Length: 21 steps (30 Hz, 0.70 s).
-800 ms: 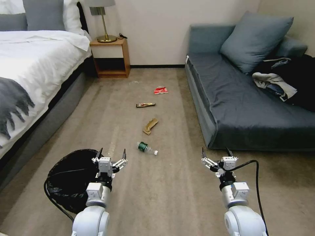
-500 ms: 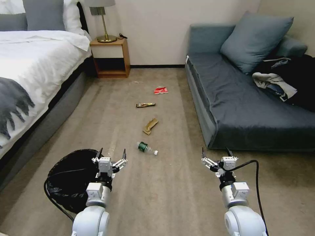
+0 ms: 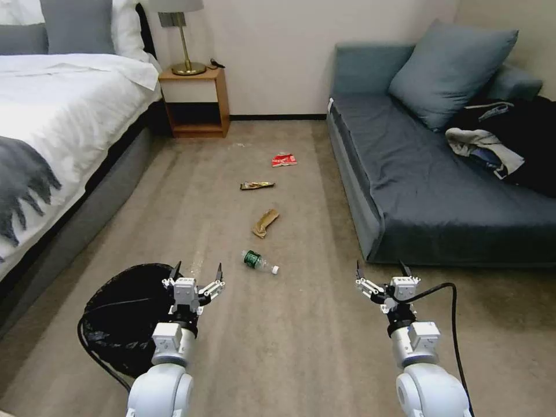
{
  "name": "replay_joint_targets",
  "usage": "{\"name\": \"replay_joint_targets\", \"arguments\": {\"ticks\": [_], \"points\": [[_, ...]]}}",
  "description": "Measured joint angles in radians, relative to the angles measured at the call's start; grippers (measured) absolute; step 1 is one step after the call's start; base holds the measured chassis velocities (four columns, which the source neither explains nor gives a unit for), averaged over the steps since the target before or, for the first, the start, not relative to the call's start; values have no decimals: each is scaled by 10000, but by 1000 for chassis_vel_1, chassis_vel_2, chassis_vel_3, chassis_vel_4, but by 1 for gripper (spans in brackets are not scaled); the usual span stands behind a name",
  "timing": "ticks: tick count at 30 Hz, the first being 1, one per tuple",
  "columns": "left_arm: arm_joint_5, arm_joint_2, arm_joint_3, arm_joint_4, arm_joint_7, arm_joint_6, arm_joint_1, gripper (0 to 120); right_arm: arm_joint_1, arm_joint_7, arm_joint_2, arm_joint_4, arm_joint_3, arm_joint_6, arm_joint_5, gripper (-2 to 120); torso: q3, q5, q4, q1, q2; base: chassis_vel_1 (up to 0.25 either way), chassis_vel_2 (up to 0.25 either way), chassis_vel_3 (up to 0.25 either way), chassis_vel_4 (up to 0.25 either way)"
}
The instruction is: Pick up the trash bin, then pick up the garbage on the floor and place it into the trash bin.
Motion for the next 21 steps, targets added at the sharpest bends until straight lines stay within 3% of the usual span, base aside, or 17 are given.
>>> {"name": "replay_joint_targets", "arguments": {"ticks": [21], "points": [[0,0,0,0,0,0,0,100,0,0,0,0,0,0,0,100,0,0,0,-1,0,0,0,0,0]]}}
